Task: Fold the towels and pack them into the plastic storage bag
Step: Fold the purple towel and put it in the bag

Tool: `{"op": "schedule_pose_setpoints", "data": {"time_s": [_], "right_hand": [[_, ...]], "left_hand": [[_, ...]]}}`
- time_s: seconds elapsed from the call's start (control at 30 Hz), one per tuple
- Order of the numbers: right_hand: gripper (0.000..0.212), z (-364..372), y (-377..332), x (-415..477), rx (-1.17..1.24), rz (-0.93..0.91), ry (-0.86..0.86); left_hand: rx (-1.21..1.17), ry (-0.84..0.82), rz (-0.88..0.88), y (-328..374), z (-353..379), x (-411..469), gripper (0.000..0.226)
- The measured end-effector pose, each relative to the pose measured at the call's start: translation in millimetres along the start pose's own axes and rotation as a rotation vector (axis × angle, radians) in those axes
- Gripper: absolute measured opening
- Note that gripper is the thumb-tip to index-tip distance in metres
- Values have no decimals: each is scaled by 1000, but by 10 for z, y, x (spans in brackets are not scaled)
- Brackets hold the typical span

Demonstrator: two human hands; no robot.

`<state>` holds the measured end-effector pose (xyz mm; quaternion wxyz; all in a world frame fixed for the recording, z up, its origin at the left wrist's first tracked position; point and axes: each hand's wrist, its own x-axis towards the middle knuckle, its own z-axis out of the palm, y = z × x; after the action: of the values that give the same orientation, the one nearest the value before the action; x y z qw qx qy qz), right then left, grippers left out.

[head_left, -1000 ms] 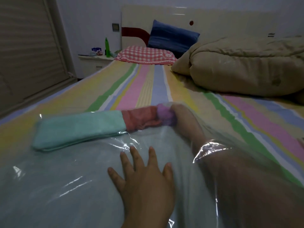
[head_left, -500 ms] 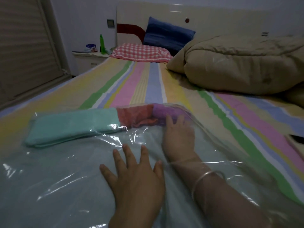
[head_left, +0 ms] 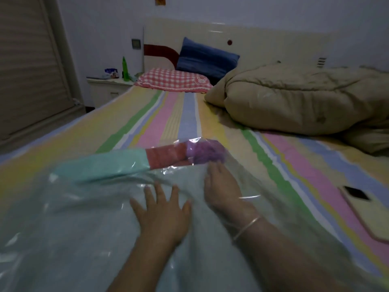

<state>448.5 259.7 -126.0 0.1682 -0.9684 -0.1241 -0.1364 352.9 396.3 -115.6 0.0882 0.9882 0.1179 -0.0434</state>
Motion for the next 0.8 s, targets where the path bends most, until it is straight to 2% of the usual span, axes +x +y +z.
{"op": "schedule_pose_setpoints", "data": {"time_s": [0.07,0.2,0.3,0.37,0.53,0.6,0.63,0.7,0.73,0.8], "right_hand": [[54,0,73,-209,-75,66,137],[46,-20,-182,-821,-150,82,229],[52,-157,-472,-1211,-90,157,103],[54,-235,-578,-1556,-58,155,52],[56,-620,-680,-2499,48,5,93],[50,-816,-595,-2882,111,-45,85],[59,-979,-580,-3081,124,-86,-2],[72,-1312,-516,-3498,-64,-261,-247],[67,-1505,-429,-3722,-87,-347,-342],[49,-1917,-216,-4108,-8,-452,-307]], "left_hand": [[30,-13,66,-75,-64,352,63],[95,-53,77,-240,-211,433,60],[71,24,40,-198,-328,5,59],[-25,44,61,-60,-421,-413,55],[-306,81,232,371,-608,-1708,45],[-468,76,278,520,-603,-2188,42],[-539,66,293,589,-575,-2412,41],[-616,50,320,711,-472,-2800,40],[-629,44,325,758,-392,-2958,40],[-574,-5,297,811,-211,-3216,42]]}}
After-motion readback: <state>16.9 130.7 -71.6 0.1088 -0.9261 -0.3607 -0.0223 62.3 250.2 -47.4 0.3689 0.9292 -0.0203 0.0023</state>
